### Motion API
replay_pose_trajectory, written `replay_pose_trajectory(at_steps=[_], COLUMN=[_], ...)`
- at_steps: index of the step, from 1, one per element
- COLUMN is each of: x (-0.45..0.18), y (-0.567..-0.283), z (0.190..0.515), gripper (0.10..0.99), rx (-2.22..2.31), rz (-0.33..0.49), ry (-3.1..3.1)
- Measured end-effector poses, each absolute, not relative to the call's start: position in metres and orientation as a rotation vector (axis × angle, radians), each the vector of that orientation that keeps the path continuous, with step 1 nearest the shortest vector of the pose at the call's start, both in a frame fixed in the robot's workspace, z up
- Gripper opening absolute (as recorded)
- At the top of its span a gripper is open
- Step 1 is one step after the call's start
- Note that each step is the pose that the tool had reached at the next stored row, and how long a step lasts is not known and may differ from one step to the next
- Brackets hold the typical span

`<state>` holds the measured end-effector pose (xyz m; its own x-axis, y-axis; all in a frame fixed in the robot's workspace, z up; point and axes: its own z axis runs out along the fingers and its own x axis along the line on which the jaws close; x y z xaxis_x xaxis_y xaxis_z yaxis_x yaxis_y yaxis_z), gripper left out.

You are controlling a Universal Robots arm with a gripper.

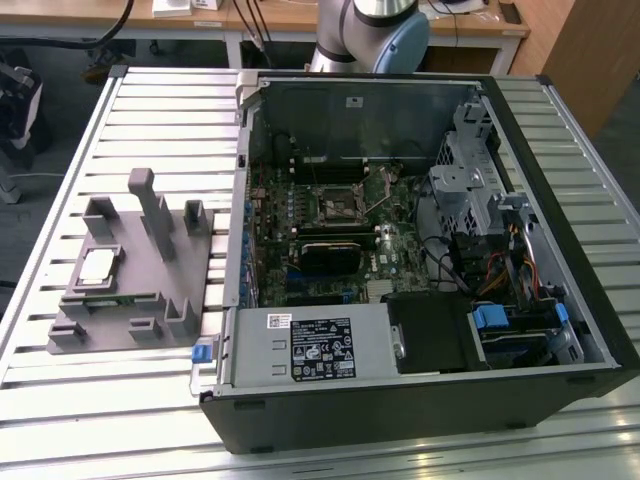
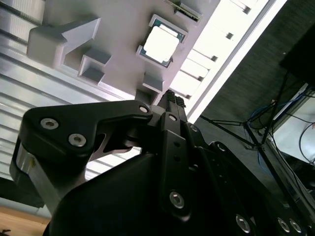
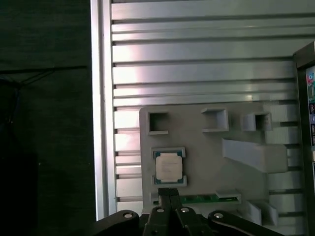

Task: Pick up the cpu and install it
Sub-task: 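Pick up the cpu and move it towards the insertion slot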

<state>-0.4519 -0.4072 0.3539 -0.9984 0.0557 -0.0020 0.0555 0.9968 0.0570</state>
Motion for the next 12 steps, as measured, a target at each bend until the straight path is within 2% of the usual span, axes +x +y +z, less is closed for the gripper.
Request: replay_pose_trajectory(at_steps=[12], x=[-0.452], y=[-0.408], z=[0.335], gripper=[0.106], rx=[0.028], rz=[0.089], ry=[3.145])
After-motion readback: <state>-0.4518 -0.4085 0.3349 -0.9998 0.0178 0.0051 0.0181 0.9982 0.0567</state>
